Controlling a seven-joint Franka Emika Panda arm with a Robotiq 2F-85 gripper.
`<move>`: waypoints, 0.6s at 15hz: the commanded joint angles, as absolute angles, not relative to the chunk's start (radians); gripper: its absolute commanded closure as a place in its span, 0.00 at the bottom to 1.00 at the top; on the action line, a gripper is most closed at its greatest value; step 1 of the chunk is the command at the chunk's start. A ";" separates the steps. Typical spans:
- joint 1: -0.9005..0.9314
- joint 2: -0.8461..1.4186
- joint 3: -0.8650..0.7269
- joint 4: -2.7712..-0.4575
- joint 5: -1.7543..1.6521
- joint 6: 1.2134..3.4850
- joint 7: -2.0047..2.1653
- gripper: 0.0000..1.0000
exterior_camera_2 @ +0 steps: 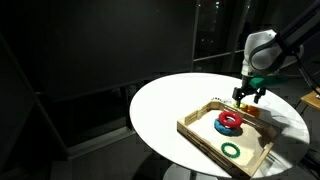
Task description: Put the yellow ring on top of the red ring
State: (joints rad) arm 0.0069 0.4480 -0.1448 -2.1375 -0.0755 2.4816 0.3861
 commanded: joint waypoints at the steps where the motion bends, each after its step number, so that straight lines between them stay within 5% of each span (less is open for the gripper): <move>1: 0.032 0.459 -0.168 -2.133 -0.103 2.496 0.404 0.00; 9: 0.053 0.473 -0.183 -2.131 -0.117 2.495 0.411 0.00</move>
State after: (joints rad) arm 0.0381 0.4651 -0.1659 -2.1370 -0.0893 2.4822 0.3888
